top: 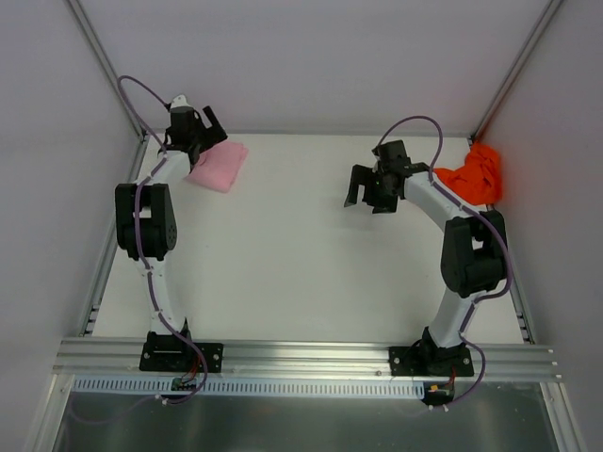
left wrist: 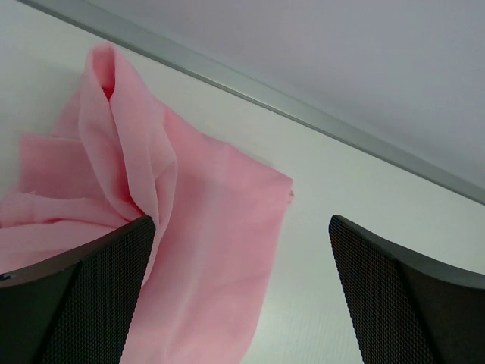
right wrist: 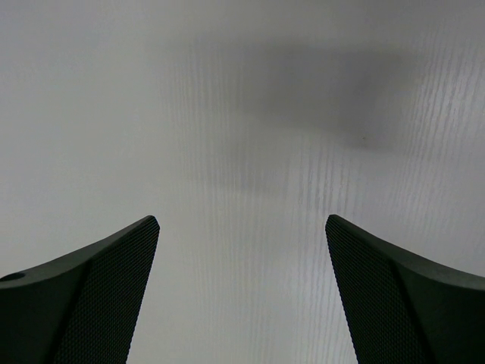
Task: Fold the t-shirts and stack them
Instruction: Put the neatly folded tshirt into the corner of the board with the left arm
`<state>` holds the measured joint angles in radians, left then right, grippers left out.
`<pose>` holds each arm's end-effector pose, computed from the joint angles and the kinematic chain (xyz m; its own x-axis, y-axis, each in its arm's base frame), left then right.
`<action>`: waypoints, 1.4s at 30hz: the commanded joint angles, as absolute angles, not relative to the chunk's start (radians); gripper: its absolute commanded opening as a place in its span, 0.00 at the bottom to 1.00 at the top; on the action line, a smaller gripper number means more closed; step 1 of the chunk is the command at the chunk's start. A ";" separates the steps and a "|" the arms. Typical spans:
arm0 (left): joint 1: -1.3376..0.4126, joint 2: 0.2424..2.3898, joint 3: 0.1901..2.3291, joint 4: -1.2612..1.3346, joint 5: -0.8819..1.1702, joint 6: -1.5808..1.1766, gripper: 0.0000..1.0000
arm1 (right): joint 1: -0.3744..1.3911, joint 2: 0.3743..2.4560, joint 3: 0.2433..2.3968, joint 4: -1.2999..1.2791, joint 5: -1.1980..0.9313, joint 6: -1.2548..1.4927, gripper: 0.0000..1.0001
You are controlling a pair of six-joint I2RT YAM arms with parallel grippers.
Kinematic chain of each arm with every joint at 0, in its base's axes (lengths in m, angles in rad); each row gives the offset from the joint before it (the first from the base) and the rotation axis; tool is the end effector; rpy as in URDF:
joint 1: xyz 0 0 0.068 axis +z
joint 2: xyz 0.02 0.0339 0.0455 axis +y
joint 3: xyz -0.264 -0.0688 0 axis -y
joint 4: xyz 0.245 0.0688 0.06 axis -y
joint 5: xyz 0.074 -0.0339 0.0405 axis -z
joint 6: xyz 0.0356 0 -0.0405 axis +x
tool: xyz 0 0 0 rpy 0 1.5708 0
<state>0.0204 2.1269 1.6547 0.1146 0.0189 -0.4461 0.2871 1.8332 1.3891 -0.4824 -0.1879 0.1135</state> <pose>0.5074 0.0097 0.2414 -0.3145 -0.4379 -0.8422 -0.1534 0.8990 -0.4101 0.3827 0.1199 0.2303 -0.8056 -0.1218 -0.5799 -0.2965 0.9302 0.2164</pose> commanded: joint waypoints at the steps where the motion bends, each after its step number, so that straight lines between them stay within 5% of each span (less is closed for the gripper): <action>1: 0.025 2.074 1.689 0.022 -0.278 -0.443 0.99 | 0.281 1.756 1.376 -0.451 -0.199 0.104 0.95; 9: 0.041 2.036 1.629 -0.035 -0.584 -0.440 0.99 | 0.281 1.766 1.382 -0.456 -0.209 0.074 0.96; 16: 0.080 2.005 1.611 -0.005 -0.415 -0.396 0.95 | 0.281 1.773 1.382 -0.459 -0.227 0.066 0.96; 19: 0.074 2.009 1.617 0.020 -0.333 -0.397 0.77 | 0.281 1.776 1.385 -0.454 -0.233 0.071 0.96; 21: 0.072 2.025 1.611 0.018 -0.330 -0.425 0.46 | 0.281 1.778 1.382 -0.451 -0.236 0.074 0.96; 24: 0.072 2.060 1.612 0.009 -0.318 -0.445 0.35 | 0.282 1.775 1.376 -0.452 -0.239 0.075 0.96; 26: 0.075 2.077 1.611 0.008 -0.324 -0.445 0.39 | 0.281 1.772 1.373 -0.457 -0.233 0.069 0.96; 28: 0.080 2.089 1.611 0.011 -0.331 -0.414 0.57 | 0.281 1.772 1.373 -0.463 -0.227 0.066 0.96; 31: 0.103 2.112 1.614 0.035 -0.257 -0.377 0.61 | 0.281 1.776 1.377 -0.463 -0.225 0.069 0.96; 42: 0.146 2.212 1.712 -0.037 -0.130 -0.287 0.48 | 0.281 1.830 1.420 -0.476 -0.229 0.080 0.96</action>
